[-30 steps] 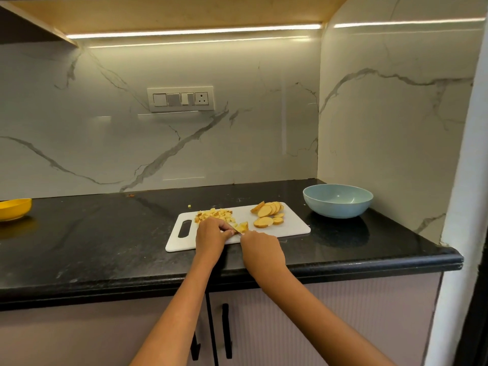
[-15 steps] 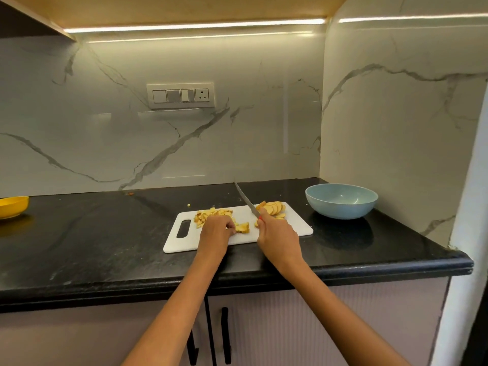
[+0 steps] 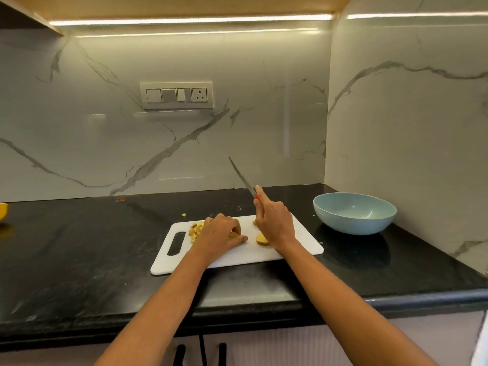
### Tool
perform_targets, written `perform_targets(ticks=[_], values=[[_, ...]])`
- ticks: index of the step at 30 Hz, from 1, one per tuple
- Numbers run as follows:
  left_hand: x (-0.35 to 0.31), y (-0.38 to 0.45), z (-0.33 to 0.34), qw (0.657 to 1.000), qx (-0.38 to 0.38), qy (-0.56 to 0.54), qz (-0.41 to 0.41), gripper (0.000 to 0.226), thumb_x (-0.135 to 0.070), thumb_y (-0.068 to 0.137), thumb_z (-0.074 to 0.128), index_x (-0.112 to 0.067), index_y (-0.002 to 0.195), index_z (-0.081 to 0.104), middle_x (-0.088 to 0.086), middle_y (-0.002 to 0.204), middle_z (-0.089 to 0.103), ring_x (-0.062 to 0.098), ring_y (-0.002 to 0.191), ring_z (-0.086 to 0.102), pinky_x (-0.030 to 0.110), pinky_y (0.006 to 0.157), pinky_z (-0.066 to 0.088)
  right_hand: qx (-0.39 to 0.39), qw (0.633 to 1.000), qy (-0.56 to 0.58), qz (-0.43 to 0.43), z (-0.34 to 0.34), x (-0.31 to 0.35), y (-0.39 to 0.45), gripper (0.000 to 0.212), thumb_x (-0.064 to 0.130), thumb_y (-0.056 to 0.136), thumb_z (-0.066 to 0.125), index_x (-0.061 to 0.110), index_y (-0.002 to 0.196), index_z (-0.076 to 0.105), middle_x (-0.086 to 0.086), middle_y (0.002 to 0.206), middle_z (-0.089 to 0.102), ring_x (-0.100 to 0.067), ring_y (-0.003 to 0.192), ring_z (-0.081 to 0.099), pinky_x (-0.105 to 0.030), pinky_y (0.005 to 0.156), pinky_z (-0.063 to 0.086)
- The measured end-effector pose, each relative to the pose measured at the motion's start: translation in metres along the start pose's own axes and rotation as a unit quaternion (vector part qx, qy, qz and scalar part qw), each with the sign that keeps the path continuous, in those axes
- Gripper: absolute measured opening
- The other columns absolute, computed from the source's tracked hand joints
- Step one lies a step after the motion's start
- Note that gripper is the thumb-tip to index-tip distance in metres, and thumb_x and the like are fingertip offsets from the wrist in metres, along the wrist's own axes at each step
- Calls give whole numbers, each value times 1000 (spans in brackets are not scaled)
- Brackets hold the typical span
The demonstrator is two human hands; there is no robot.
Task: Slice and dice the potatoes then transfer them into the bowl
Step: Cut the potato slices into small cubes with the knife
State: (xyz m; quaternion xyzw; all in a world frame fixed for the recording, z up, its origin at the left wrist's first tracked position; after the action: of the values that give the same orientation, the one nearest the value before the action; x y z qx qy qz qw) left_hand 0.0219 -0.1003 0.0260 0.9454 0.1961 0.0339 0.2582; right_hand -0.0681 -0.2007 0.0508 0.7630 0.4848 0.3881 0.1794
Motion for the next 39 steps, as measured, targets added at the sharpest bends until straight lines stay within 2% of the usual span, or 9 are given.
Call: perform_targets(ticks=[2,5,12,18,22,27,30,32,39], values=[[3,7,0,999,-8,50,-7,27,-43,92,48,-22,104,59,-7,108,62,13,104,49,29,87,28,-5,1000,-2,-6,3,-5,10,44,23,102,34,12,145,32,-8,74,65,-12,54,49,-17,46,33],[11,16,-1,997,-24,58,-38,24,-33,96,44,-24,115,57,-7,112,63,14,109,50,30,91,26,-31,999,10,2,3,-16,20,43,22,102,35,11,143,36,-9,70,64,-15,54,53,-25,51,43],[38,11,-8,973,-79,-176,-124,30,-8,97,42,-13,120,60,7,107,69,22,108,61,39,102,39,-53,998,34,8,2,-25,21,41,21,101,37,9,140,40,-8,71,64,-14,55,53,-24,52,44],[46,-4,-18,953,-69,-261,-133,31,-19,80,71,-14,110,66,-3,91,68,9,89,62,26,90,46,-58,997,36,19,-2,-28,18,42,22,101,38,9,140,40,-8,75,65,-10,56,51,-13,48,35],[30,-7,-19,952,-54,-275,-122,34,-22,75,76,-13,106,68,-1,88,68,6,80,62,13,66,50,-68,997,36,31,-6,-31,17,42,23,101,38,9,141,40,-8,80,67,-10,59,52,-11,49,35],[-21,-7,-9,961,-49,-268,-45,34,-27,82,68,-15,114,65,0,107,68,5,95,59,11,83,42,-78,996,42,32,-7,-33,18,42,23,101,38,9,141,40,-8,80,68,-10,60,54,-12,49,36],[-46,0,5,973,11,-230,-16,44,-35,83,66,-16,122,60,-1,121,62,12,110,54,26,96,42,-83,995,52,30,-6,-33,19,42,23,100,40,9,140,41,-8,81,69,-10,61,54,-11,51,36],[-51,5,11,978,38,-205,-16,45,-36,84,65,-16,124,59,1,123,62,15,112,55,28,96,42,-88,994,59,30,-8,-33,19,42,23,100,40,9,140,41,-8,83,69,-9,62,54,-10,51,36],[-51,11,11,970,25,-240,-32,39,-24,83,67,-14,120,61,3,118,64,13,106,57,21,92,43,-87,994,65,23,-8,-31,20,43,24,100,39,10,141,40,-6,82,69,-9,61,55,-11,52,38]])
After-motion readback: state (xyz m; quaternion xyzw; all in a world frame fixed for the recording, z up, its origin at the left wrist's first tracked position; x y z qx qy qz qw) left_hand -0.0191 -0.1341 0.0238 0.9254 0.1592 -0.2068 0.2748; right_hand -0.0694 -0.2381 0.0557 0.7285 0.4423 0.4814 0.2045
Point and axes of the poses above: each hand's wrist, its own y-axis towards the middle knuckle, its own z-axis out of the palm, x = y × z, the point moved 4 cm from there along y, towards the middle knuckle
